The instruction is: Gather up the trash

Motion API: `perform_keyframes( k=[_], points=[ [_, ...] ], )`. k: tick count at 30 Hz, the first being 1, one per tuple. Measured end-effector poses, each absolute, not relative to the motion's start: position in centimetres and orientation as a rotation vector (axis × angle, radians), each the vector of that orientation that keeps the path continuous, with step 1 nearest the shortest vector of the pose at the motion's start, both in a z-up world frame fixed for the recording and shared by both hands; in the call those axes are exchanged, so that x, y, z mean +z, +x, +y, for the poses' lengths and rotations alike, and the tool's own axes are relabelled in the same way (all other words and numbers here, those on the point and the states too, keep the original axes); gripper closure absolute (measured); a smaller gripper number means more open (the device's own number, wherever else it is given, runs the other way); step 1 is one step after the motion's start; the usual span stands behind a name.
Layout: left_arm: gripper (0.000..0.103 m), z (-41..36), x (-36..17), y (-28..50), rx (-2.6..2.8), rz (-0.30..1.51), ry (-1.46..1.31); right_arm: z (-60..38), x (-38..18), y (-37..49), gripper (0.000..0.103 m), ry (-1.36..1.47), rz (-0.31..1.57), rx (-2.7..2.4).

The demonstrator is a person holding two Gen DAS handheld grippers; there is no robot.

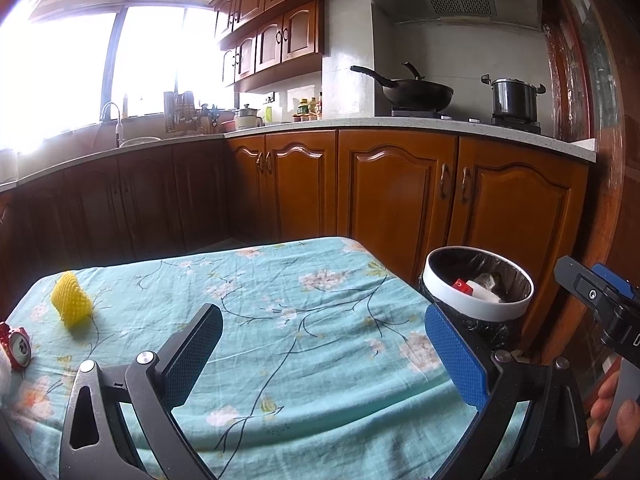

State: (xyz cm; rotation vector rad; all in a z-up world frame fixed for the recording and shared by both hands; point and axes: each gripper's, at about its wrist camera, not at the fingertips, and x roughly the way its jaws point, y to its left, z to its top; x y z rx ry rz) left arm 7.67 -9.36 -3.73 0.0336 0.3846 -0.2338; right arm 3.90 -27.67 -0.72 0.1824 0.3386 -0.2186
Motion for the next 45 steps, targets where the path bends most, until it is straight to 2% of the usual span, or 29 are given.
perform_keyframes(
  k=[45],
  points=[
    [0.001,-9.13,-3.87,7.96,-0.238,0.388,0.040,-27.29,-0.56,3.82,0.000,0.186,0.333,-0.213]
  ],
)
